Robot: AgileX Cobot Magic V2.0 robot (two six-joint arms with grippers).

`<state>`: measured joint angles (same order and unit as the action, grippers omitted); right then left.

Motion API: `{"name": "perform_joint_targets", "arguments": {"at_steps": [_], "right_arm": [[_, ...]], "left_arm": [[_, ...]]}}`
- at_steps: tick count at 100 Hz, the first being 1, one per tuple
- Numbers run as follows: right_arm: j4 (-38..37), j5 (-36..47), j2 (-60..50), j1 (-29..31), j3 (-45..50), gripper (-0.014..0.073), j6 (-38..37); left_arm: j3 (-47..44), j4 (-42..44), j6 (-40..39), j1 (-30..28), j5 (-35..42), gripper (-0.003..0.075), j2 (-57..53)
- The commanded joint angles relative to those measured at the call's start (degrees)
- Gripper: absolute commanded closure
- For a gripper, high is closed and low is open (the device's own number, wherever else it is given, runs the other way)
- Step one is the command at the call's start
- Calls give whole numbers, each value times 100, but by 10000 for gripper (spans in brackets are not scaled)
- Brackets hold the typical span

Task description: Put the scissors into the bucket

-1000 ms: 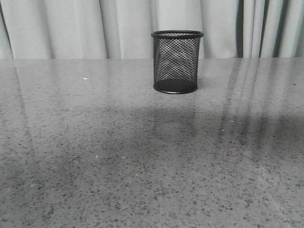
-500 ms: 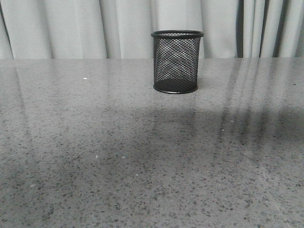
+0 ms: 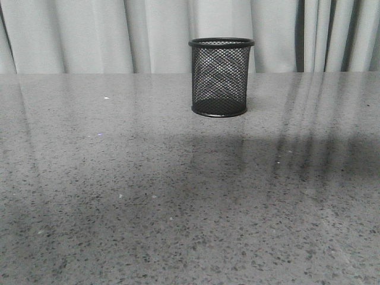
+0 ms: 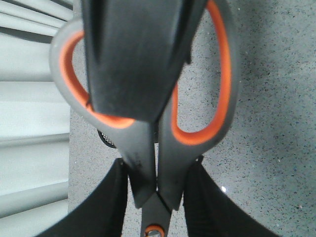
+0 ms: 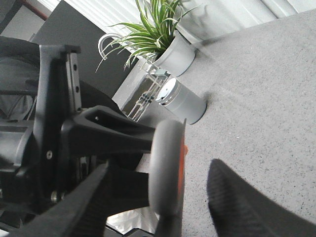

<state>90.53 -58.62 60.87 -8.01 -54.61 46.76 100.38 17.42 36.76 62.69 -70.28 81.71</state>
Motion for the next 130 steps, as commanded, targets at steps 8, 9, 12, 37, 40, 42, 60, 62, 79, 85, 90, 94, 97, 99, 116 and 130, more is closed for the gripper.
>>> {"name": "perform_joint_targets", "arguments": {"at_steps": [8,9,12,37,40,42,60,62,79,85,90,94,97,99,116,130], "right_arm": [[389,-17,-42,-15,-184,372,240],[380,-17,-42,-15,-184,381,240],[360,-17,-42,-15,-184,418,240],[340,-39,-42,-15,-184,602,251],[340,-39,-42,-15,-184,611,248],[340,-39,-42,-15,-184,615,248],[254,101,-42,-15,-184,639,248],[219,158,-42,-15,-184,639,248],[-342,801,-42,-15,-184,638,248],[-670,1031,-42,-15,-264,638,248],[-1025,1182,-42,-15,-374,638,185],[-1241,1314,-42,-15,-502,638,103],[-1491,1407,-42,-15,-599,638,-35],[-1598,1476,-42,-15,-681,638,-131],[-3319,1643,146,-15,-1449,638,-1135],[-4546,1365,536,-15,-2146,638,-1881]], "left_arm": [[175,89,-73,50,430,741,-148],[175,89,-73,50,441,741,-148],[175,89,-73,50,451,741,-148],[175,75,-73,50,417,579,-148],[175,75,-73,50,417,510,-148],[175,75,-73,50,417,465,-148],[175,206,-73,50,437,216,-171],[175,260,-90,50,437,218,-181],[175,757,-106,-86,363,228,-275],[175,744,-189,-250,363,228,-348],[175,736,-414,-439,386,228,-426],[175,736,-613,-627,428,228,-489],[175,722,-730,-765,441,228,-531],[175,706,-792,-874,453,228,-565],[175,638,-1008,-1723,505,228,-816],[175,461,-1008,-2293,528,228,-1009]]}}
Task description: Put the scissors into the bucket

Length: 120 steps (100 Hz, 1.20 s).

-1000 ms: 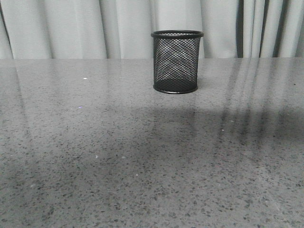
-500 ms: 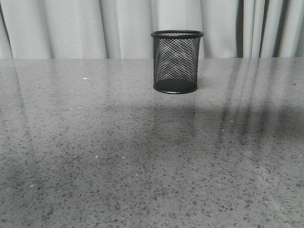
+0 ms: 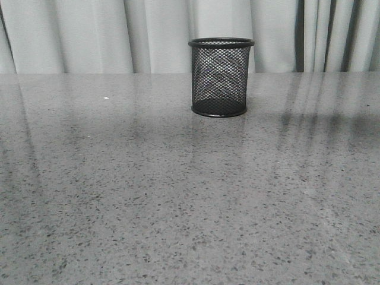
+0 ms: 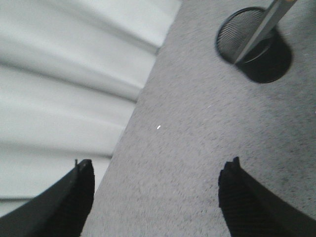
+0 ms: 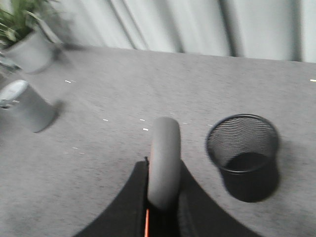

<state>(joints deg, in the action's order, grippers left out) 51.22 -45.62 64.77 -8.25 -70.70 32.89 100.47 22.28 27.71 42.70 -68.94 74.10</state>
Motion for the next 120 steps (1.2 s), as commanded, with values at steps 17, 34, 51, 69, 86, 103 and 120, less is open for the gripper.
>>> {"name": "perform_joint_targets", "arguments": {"at_steps": [17,34,51,69,86,103,120], "right_arm": [[-1802,-767,787,10,-1458,638,-1296],[-2074,-1187,1360,10,-2096,638,-1306],[-2398,-1311,1796,10,-2396,638,-1436],[-2461,-992,2018,-117,-2449,638,-1425],[-2483,-892,2193,-233,-2449,639,-1376],[-2483,-915,2358,-285,-2449,638,-1315],[-2483,-904,2419,-285,-2449,637,-1315]], "left_arm": [[166,-318,-104,-898,583,228,-435],[166,-519,-104,-1293,688,228,-533],[166,-547,-104,-1355,688,228,-542],[166,-691,-104,-1355,755,228,-542],[166,-739,-104,-1355,858,228,-542],[166,-739,-104,-1355,954,228,-542],[166,-739,-104,-1355,965,228,-542]]}}
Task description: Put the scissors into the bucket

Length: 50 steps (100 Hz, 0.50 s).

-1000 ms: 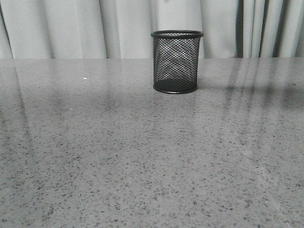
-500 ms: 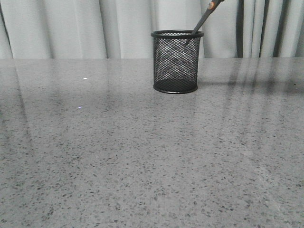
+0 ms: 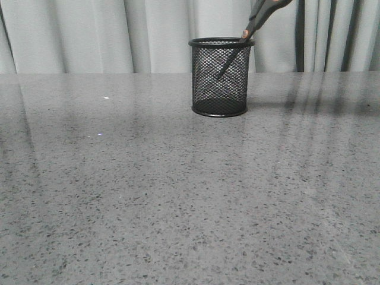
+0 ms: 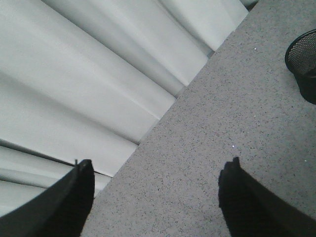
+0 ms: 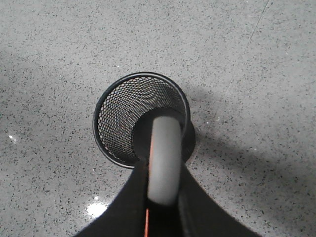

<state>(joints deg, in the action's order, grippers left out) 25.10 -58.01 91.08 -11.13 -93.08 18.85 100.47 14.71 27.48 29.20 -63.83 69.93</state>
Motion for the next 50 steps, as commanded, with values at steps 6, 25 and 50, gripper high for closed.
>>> {"name": "perform_joint_targets", "arguments": {"at_steps": [6,25,50], "right_arm": [[129,348,-212,3,-211,637,89],[299,488,-212,3,-211,637,121],[532,449,-180,3,-211,635,215]], "left_arm": [[166,18,-81,-5,454,228,-126],[166,18,-81,-5,466,228,-126],[166,18,-81,-5,466,228,-126]]}}
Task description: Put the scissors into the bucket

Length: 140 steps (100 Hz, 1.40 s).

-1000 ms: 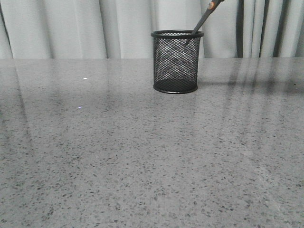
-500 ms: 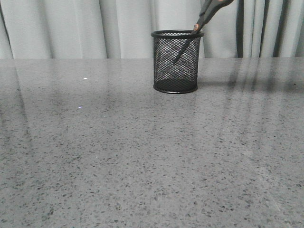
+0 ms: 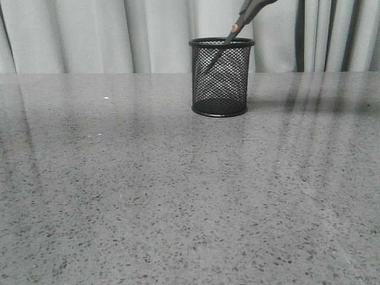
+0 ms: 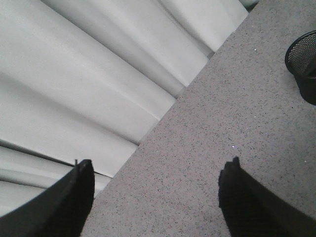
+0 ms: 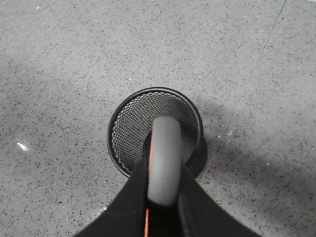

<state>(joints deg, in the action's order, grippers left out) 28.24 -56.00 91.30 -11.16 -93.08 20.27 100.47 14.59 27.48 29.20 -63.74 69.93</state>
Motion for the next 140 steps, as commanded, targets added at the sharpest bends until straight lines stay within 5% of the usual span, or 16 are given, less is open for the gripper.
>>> {"name": "perform_joint_targets", "arguments": {"at_steps": [1,19,50,98,119,127,140], "right_arm": [[218,247,-204,5,-211,635,73],[264,98,-66,5,-211,604,73],[548,182,58,5,-211,282,73],[381,-677,-285,1061,-950,278,32],[381,-835,-635,1351,-950,306,-127],[404,-835,-820,1351,-950,414,-127],[525,-819,-1076,1351,-929,660,-127]], "left_arm": [[166,30,-81,-5,457,228,-126],[166,5,-81,-5,446,228,-126],[166,-8,-81,-5,375,228,-126],[166,52,-81,-5,243,229,-126],[166,77,-81,-5,291,238,-126],[166,25,-96,-5,291,304,-126],[166,-220,-199,-5,291,526,-151]]}}
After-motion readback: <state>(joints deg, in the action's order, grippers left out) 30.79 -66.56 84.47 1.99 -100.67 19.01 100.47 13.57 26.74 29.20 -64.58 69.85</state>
